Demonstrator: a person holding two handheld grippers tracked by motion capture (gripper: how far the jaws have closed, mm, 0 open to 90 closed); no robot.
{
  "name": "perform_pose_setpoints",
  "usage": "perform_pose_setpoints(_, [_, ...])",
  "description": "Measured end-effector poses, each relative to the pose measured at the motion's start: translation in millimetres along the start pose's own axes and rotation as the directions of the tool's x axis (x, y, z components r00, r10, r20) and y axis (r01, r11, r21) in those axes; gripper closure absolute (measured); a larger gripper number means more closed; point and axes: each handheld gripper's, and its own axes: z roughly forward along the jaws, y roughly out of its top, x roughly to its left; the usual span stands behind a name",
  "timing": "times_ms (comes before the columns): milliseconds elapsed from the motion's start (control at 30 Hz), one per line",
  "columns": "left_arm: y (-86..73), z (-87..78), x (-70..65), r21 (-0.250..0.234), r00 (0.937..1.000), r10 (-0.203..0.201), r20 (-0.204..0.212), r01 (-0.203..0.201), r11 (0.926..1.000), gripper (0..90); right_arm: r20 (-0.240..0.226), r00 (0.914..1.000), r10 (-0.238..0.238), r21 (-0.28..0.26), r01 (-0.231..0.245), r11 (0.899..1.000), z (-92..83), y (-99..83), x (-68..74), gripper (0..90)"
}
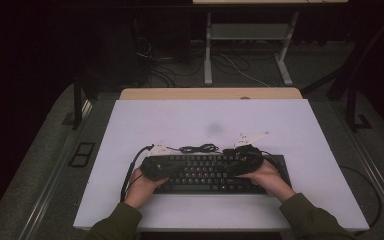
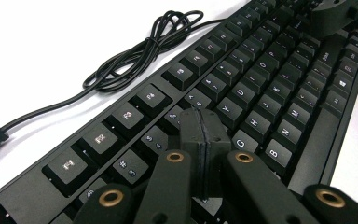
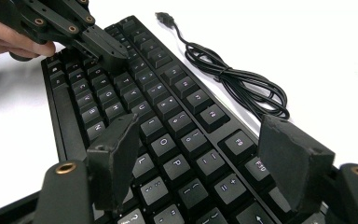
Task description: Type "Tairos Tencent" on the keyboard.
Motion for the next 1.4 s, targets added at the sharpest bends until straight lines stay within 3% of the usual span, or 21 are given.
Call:
perform_pose_setpoints(400, [0.4,0.9,-1.2,0.011,1.0,-0.006,-0.007,0.007,0.9999,89.2,0.003,1.0,-0.002,0.003,0.002,1.0,0.1,0.0,0.0,29.1])
perform_pose_setpoints(767, [0.8,2.7,-1.9,0.034,0.9998,0.018,-0.001,-0.018,0.9993,89.3,0.004,1.0,-0.008,0.005,0.008,1.0,0.7,-0.1,0.3,29.1])
perform_pose_setpoints(1033, [1.3,-0.2,-0.9,0.006,1.0,-0.006,0.006,0.006,1.0,89.3,0.005,1.0,-0.004,0.001,0.004,1.0,0.2,0.1,0.4,29.1])
perform_pose_setpoints(1400, [2.0,-4.2,0.3,-0.006,1.0,-0.007,0.006,0.007,1.0,89.3,0.004,1.0,-0.001,0.0,0.001,1.0,0.1,0.1,0.0,29.1])
